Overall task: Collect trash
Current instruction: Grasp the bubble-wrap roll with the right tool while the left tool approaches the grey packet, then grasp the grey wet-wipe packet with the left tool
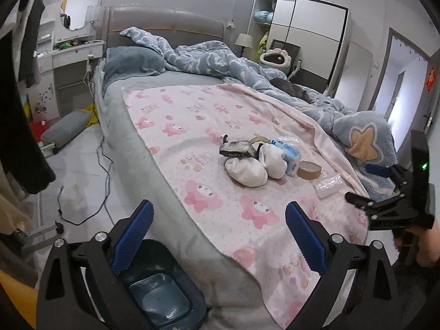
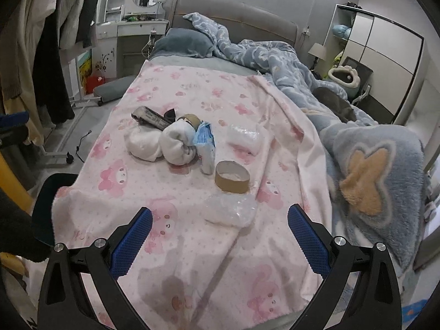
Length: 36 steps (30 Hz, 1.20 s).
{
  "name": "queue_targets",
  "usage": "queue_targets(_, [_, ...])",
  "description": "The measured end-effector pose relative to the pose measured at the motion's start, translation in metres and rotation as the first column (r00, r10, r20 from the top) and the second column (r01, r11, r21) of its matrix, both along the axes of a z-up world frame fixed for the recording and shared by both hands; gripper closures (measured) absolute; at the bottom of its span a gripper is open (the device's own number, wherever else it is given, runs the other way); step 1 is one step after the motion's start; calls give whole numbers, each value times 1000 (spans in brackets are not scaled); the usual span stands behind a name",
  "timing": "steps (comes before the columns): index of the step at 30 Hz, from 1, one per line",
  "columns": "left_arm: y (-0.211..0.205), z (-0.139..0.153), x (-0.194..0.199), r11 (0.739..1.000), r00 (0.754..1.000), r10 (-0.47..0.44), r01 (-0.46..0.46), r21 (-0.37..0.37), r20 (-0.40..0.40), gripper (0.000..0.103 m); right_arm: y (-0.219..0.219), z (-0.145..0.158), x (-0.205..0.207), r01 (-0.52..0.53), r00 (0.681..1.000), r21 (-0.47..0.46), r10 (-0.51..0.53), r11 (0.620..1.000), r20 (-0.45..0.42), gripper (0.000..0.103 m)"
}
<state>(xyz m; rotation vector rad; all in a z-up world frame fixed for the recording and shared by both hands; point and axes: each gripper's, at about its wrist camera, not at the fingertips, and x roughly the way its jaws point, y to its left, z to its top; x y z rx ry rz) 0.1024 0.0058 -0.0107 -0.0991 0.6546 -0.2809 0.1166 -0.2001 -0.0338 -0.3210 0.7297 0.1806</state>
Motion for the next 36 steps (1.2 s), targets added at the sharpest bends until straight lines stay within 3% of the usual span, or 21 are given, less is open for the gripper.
queue_targets(9, [-1,-8,36,1000,999,-24,24,-7,-23,7,12,-32,29,49,996,-85,-55,995,-76,9])
queue_targets(16, [-1,-10,59,999,999,-34,34,-6,-19,7,11,-41,46,91,991,-70,-97,993,-88,13])
queue_targets(22, [-4,-10,79,999,999,-44,44,-23,-13,7,12,-55,57,117,985,-103,-129,988,-114,25])
queue_targets(24, [-6,-10,87,998,999,-53,53,-39,-8,7,10,-58,59,126,982,-104,-139,987,-125,37])
queue_targets(27, [-9,-9,94,994,997,-72,72,-77,2,7,4,-60,61,136,980,-79,-146,988,-136,40])
queue_targets(36, [-32,-17,125,994,996,-89,88,-63,-8,7,-12,-37,52,131,987,42,-126,991,-102,41])
